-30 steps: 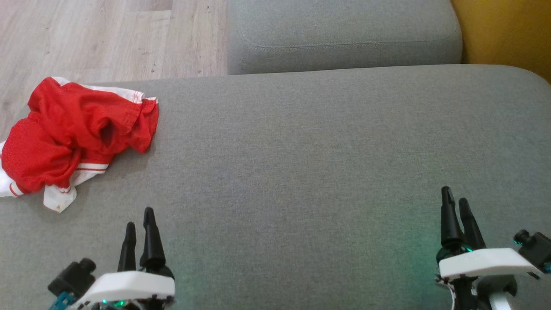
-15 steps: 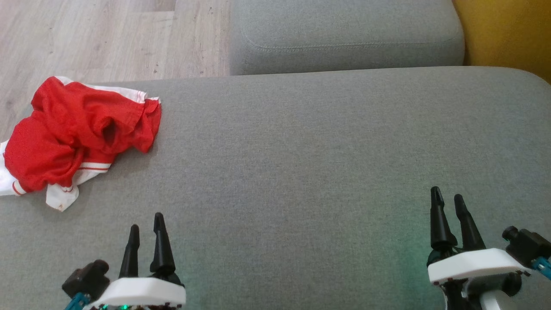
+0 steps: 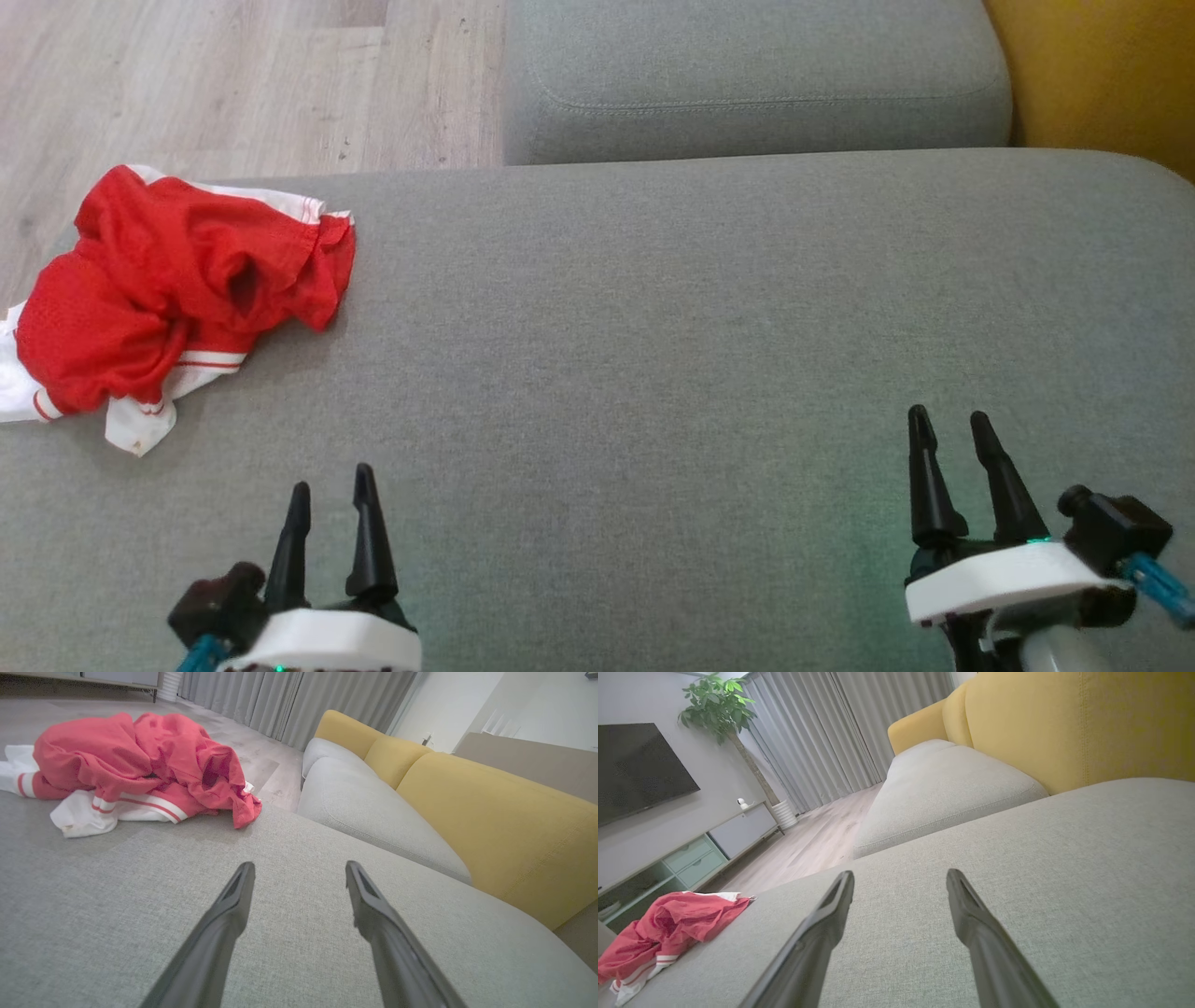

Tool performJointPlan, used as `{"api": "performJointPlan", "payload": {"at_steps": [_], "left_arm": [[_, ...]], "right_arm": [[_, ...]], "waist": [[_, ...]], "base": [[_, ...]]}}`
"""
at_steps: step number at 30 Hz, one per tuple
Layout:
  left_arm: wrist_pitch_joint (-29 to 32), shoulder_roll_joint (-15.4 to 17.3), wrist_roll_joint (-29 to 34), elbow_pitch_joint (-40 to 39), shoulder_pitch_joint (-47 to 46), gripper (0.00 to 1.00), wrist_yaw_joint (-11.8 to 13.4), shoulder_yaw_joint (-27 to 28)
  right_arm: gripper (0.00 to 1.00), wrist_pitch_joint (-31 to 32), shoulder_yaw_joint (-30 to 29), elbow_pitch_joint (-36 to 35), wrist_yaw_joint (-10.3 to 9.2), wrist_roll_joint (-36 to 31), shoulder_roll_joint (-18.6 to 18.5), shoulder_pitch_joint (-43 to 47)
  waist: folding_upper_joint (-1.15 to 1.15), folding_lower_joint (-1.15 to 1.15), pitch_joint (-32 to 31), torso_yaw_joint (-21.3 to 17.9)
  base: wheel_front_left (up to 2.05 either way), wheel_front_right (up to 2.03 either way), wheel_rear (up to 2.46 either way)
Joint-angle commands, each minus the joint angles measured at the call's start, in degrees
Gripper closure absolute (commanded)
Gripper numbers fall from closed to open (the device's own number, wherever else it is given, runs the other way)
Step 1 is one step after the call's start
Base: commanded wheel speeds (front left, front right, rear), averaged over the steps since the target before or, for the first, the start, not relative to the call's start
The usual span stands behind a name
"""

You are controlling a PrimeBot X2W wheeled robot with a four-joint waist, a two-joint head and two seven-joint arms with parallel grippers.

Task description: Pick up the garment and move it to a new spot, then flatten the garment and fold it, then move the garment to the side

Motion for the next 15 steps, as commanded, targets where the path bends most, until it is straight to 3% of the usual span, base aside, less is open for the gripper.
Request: {"api": "performJointPlan", "payload": {"at_steps": [1, 15], "left_arm": [[-0.9, 0.3, 2.0, -1.6, -0.9, 0.0, 0.5, 0.8], [-3.3, 0.3, 9.9, -0.1, -0.4, 0.0, 2.5, -0.2]], "right_arm": [[0.0, -1.0, 1.4, -2.4, -0.02, -2.2, -0.5, -0.8], [0.0, -3.3, 3.3, -2.1, -0.03, -12.7, -0.5, -0.5]], "waist": [[0.0, 0.0, 0.0, 0.1], [0.0, 0.0, -0.1, 0.3]], "base": [[0.0, 0.0, 0.0], [0.0, 0.0, 0.0]]}}
